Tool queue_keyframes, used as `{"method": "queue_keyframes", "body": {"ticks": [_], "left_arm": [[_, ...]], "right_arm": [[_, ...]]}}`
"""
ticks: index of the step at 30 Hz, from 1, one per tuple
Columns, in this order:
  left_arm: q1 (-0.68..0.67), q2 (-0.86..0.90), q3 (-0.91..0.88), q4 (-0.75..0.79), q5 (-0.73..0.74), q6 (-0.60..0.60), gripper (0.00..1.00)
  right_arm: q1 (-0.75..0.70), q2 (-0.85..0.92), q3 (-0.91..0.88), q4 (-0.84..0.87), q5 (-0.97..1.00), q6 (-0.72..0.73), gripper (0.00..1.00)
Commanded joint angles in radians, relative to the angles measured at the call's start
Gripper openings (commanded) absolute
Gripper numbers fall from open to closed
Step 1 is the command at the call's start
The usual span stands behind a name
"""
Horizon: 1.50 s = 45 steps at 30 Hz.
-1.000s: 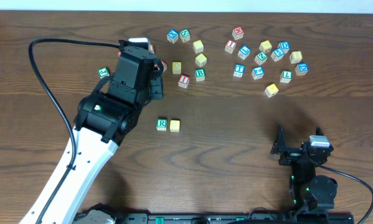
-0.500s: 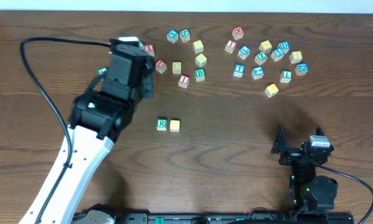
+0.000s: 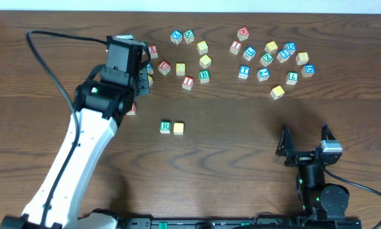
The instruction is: Spell out ROBOT
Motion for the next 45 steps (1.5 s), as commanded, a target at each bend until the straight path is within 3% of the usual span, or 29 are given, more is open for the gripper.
{"method": "queue_keyframes", "body": {"ticks": [1, 6, 16, 25, 35, 36, 39, 45], "left_arm": [[0.043, 0.064, 0.032, 0.008, 0.006, 0.041, 0.40], [0.088, 0.123, 0.032, 0.039, 0.043, 0.058, 0.40], [0.104, 0.130, 0.024, 0.055, 0.067, 0.112, 0.47], [0.105, 0.130, 0.005, 0.055, 0.066, 0.116, 0.47], [0.130, 0.130, 0.005, 0.048, 0.067, 0.127, 0.48], [0.130, 0.130, 0.005, 0.048, 0.067, 0.127, 0.48], [0.130, 0.130, 0.005, 0.048, 0.067, 0.130, 0.50], [0.142, 0.131, 0.005, 0.048, 0.134, 0.187, 0.54]], "right_arm": [[0.000, 0.045, 0.125, -0.028, -0.037, -0.047, 0.99], [0.000, 0.286, 0.386, -0.134, -0.037, -0.154, 0.99], [0.007, 1.004, 1.025, -0.442, -0.114, -0.167, 0.99], [0.131, 1.496, 1.508, -0.633, -0.121, -0.209, 0.99], [0.214, 1.603, 1.544, -0.658, -0.316, -0.229, 0.99], [0.223, 1.609, 1.544, -0.655, -0.316, -0.229, 0.94], [0.261, 1.620, 1.544, -0.651, -0.225, -0.168, 0.87], [0.380, 1.659, 1.546, -0.641, -0.041, -0.151, 0.90]]}}
